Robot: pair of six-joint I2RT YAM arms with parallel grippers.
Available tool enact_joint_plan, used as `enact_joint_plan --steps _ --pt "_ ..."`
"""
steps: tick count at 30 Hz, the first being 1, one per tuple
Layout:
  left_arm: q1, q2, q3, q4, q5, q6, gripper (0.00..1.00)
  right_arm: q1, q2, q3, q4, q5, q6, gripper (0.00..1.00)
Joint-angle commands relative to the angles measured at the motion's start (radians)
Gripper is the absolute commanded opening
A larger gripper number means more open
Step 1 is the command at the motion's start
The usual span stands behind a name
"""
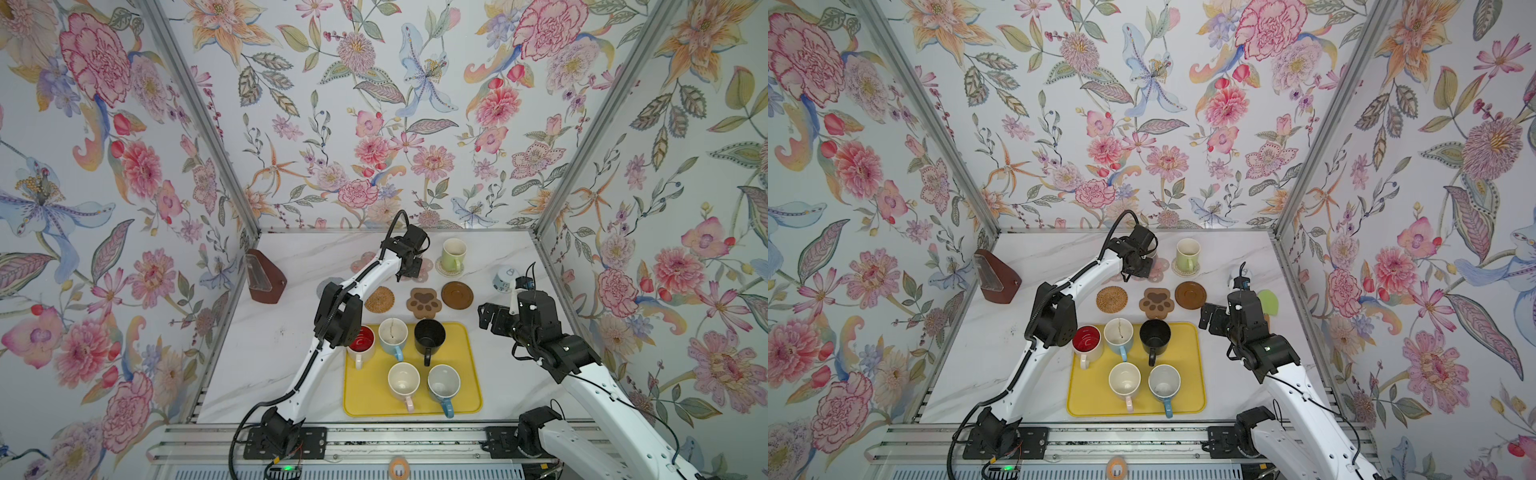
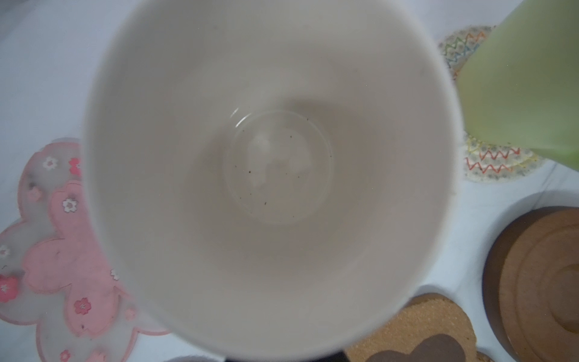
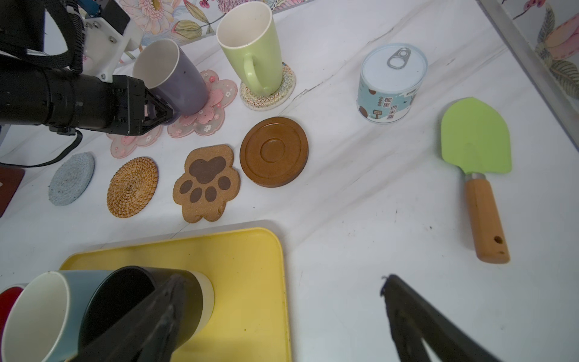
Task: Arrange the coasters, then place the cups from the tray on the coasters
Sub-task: 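Carry the lavender mug with the left gripper onto the pink flower coaster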
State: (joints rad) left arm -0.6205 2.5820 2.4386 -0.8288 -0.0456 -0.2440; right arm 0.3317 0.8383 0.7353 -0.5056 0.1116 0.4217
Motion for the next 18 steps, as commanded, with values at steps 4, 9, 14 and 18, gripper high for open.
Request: enact_joint_plan --steps 4,9,14,18 --pt "0.013 0.026 0.061 0.038 0.017 -0.023 0.0 -0.005 -0.01 -0.022 -0.012 -0.012 0.02 0.99" --pt "0.014 0.033 0.062 0.039 0.02 -0.029 0.0 -0.004 -0.011 -0.02 -0.013 -0.01 0.02 0.99" --pt "0.016 0.023 0.06 0.025 0.023 -0.035 0.01 -0.005 -0.008 -0.018 -0.014 -0.009 0.019 0.99" --pt "0.016 0.001 0.053 0.032 0.026 -0.035 0.13 -0.004 -0.004 -0.013 -0.013 -0.009 0.02 0.99"
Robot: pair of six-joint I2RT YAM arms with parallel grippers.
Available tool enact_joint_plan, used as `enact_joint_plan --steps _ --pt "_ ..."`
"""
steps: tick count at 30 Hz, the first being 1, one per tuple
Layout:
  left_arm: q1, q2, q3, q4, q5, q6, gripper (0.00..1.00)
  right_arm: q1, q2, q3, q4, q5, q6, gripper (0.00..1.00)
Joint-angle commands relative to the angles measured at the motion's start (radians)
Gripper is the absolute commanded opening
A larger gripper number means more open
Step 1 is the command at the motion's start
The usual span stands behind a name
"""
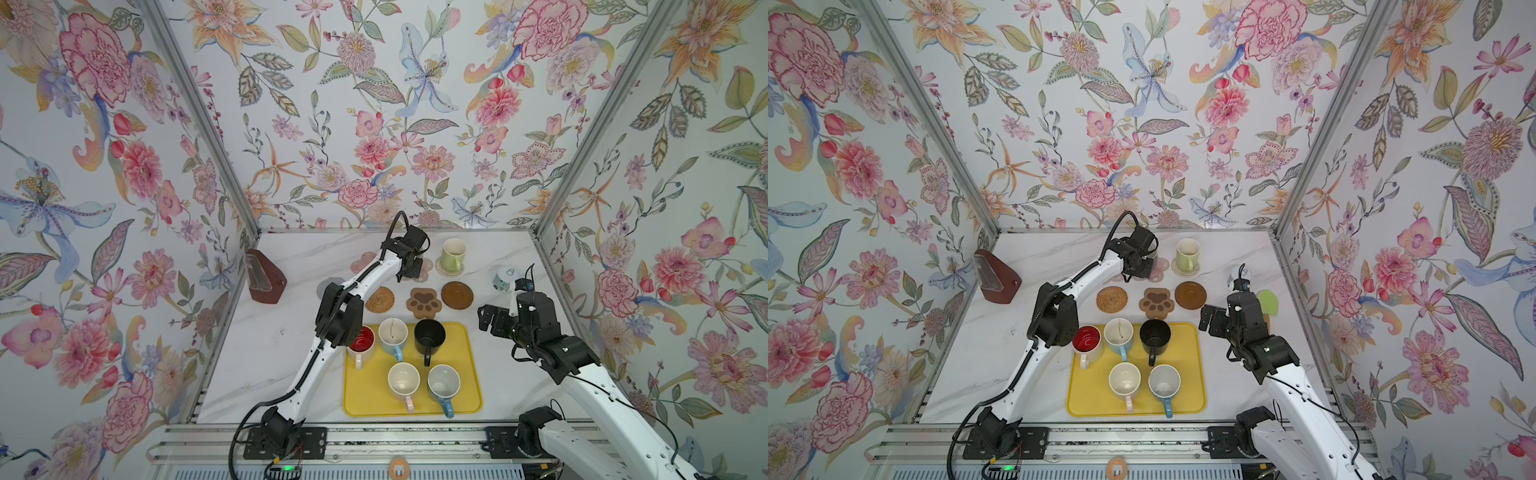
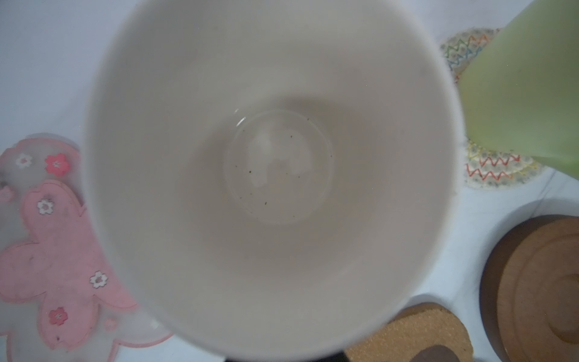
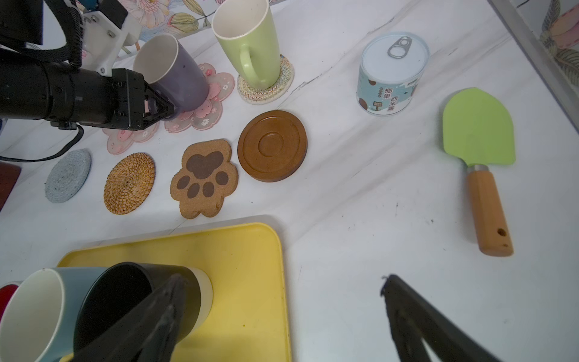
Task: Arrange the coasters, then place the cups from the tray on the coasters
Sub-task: 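Carry the lavender mug with the left gripper onto the pink flower coaster, then open the left gripper to release the lavender mug on the coaster, then raise the left gripper and draw it back toward the tray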
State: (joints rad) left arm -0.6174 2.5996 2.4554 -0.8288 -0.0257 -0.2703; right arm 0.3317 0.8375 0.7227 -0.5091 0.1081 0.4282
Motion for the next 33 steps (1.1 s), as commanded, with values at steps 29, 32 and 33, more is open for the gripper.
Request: enact_joint_plan --steps 29,32,33 --pt "0.016 -1.212 -1.125 0.627 -0.186 0.026 0.99 -0.002 0.033 0.002 0.058 0.0 0.053 0.99" --pt "0.014 -1.483 -1.443 0.671 -0.202 -0.076 0.99 0.008 0.045 -0.003 0.095 -0.002 0.087 0.99" --pt "0.015 -1.551 -1.516 0.664 -0.204 -0.105 0.99 0.011 0.051 -0.002 0.106 0.0 0.093 0.99"
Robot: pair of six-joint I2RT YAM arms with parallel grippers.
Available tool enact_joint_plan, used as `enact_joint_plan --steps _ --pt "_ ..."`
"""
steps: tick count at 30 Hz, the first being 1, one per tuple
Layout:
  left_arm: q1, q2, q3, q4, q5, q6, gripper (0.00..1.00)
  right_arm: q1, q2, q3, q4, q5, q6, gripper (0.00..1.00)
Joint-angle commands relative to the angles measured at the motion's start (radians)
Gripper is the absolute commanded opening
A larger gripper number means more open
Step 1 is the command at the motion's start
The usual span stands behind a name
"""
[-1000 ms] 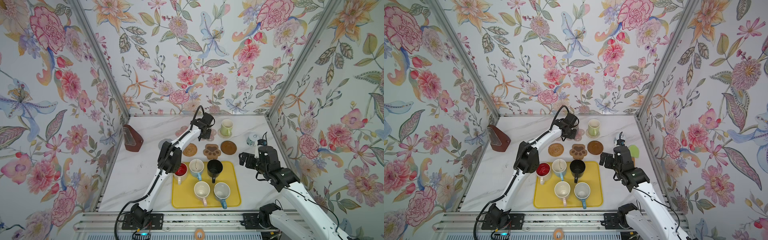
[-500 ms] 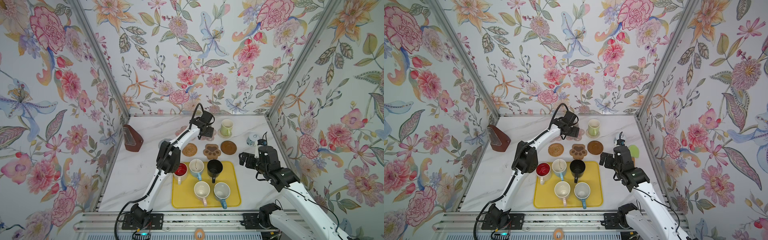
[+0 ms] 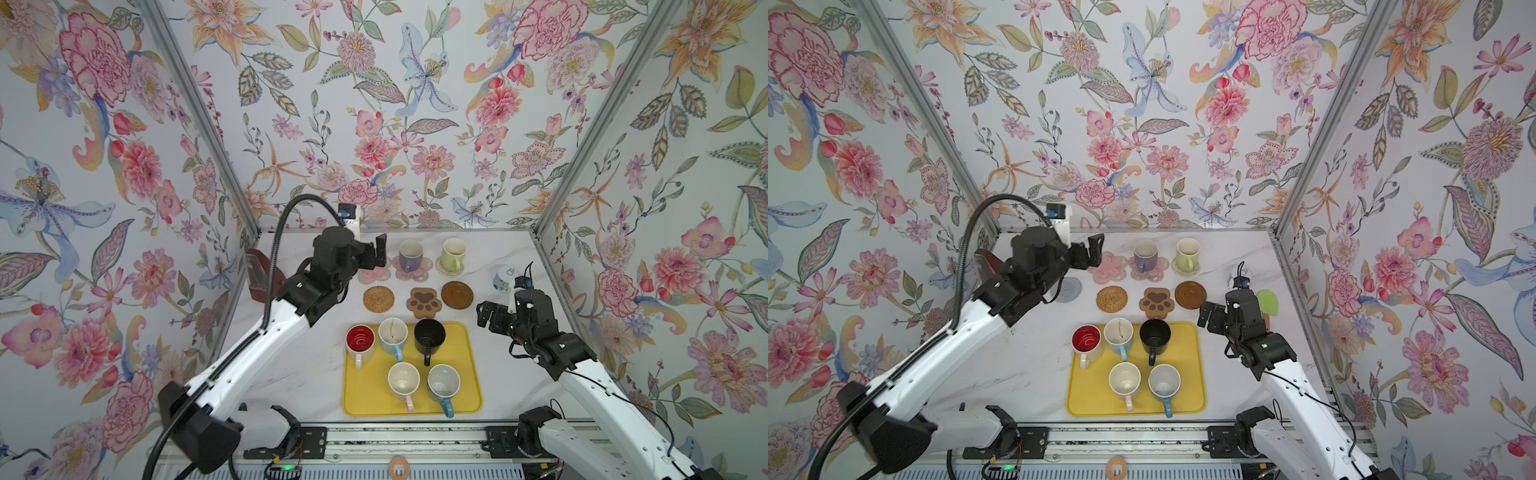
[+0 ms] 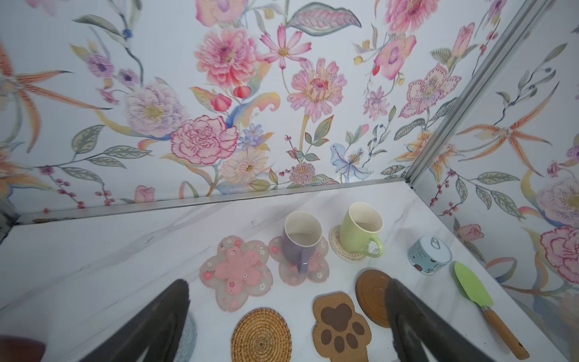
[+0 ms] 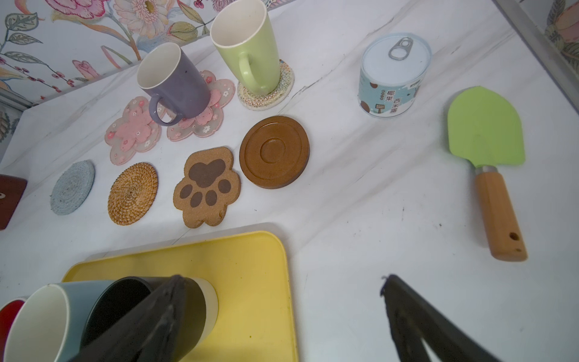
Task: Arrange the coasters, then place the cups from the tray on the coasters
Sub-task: 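Raise the left gripper and draw it back toward the tray, then lower the left gripper onto the red-lined cream mug and grasp it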
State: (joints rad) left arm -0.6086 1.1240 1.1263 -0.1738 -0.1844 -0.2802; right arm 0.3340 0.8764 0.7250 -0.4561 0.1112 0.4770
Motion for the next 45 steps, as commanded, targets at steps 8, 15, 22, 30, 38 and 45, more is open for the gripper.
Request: enact_joint_plan --steps 8,15,22,30,38,45 --pt "0.007 -0.359 -0.426 -0.218 -0.065 -0.208 0.98 0.037 0.062 0.004 0.059 0.026 0.049 0.99" --pt "0.005 -0.375 -0.463 -0.3 0.056 -0.259 0.93 0.043 0.069 -0.006 0.096 0.032 0.048 0.99" --pt "-0.048 -0.376 -0.5 -0.369 0.155 -0.321 0.86 0.047 0.113 -0.001 0.113 0.011 0.038 0.99" --pt "-0.262 -0.324 -0.503 -0.497 0.025 -0.418 0.8 0.054 0.125 -0.002 0.131 0.004 0.041 0.99" --pt "-0.304 -0.228 -0.521 -0.477 0.01 -0.396 0.69 0.059 0.138 -0.006 0.149 0.006 0.042 0.99" --pt "-0.313 -0.121 -0.519 -0.423 0.045 -0.367 0.63 0.064 0.145 -0.001 0.146 0.012 0.029 0.99"
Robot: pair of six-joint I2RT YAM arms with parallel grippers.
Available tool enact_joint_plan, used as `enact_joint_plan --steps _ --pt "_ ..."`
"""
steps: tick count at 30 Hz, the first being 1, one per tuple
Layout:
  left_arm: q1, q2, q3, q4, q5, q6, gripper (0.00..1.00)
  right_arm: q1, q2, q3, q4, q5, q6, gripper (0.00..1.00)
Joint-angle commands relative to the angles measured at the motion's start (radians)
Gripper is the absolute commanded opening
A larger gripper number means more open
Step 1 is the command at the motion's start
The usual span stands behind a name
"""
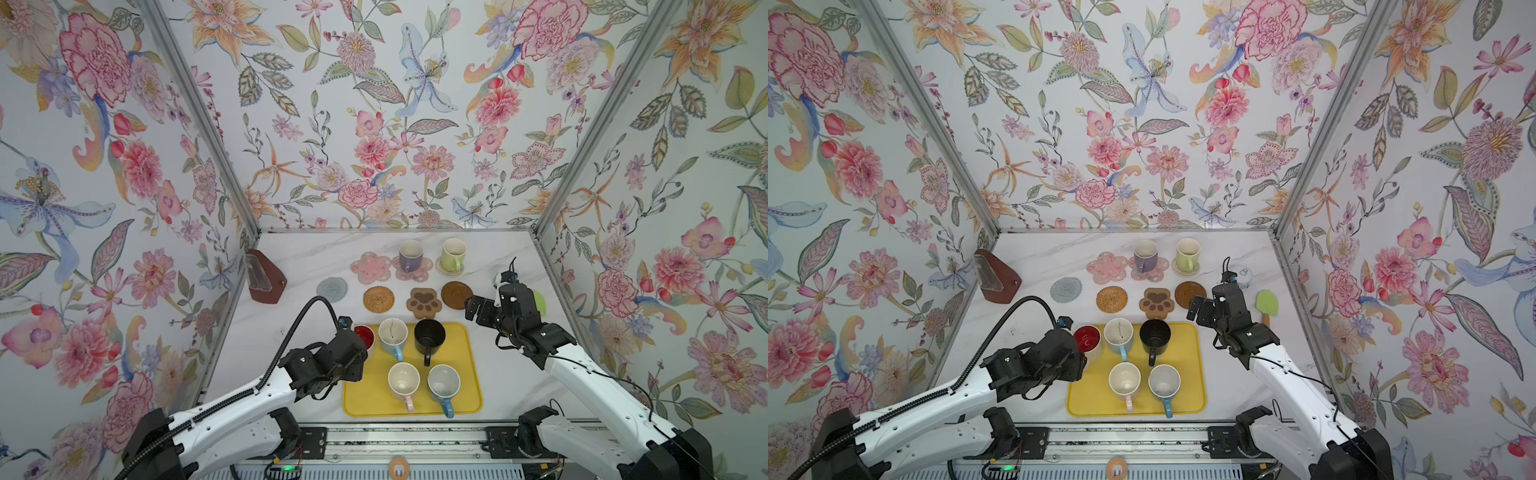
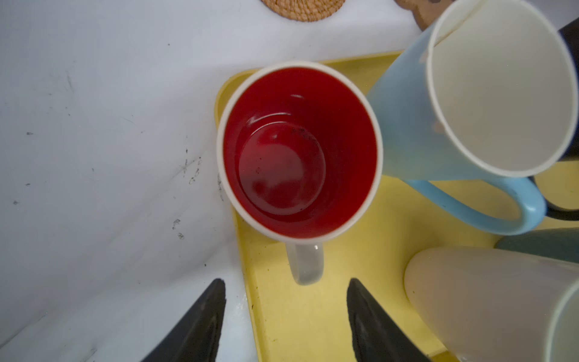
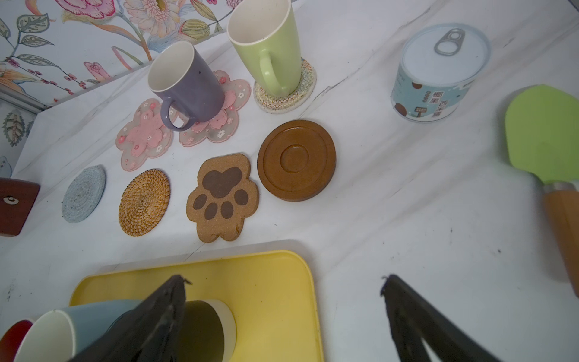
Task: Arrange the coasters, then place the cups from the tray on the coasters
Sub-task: 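Lower the left gripper onto the red-lined cream mug and grasp it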
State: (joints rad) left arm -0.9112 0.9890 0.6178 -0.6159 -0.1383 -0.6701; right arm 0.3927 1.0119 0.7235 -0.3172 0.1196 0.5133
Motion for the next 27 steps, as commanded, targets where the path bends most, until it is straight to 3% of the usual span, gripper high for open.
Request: enact_joint_plan --steps 1,4,7,20,27 --pt "-0.01 0.022 -0.011 0.027 0.003 0.025 0.63 0.007 0.007 0.001 0.006 0.004 -0.006 0.99" --pt "-0.009 0.044 -0.005 0.041 -0.011 0.033 0.63 0.006 -0.001 -0.006 0.014 0.004 0.01 0.99" --pt "-0.008 0.084 0.008 0.06 -0.005 0.051 0.56 0.006 0.005 -0.003 0.02 0.003 -0.006 0.99" --pt "-0.009 0.231 0.005 0.117 -0.009 0.058 0.53 0.006 0.047 0.021 0.038 -0.005 -0.023 0.99" --pt "-0.008 0.285 0.026 0.122 -0.02 0.058 0.42 0.005 0.043 0.006 0.052 -0.014 -0.009 0.99"
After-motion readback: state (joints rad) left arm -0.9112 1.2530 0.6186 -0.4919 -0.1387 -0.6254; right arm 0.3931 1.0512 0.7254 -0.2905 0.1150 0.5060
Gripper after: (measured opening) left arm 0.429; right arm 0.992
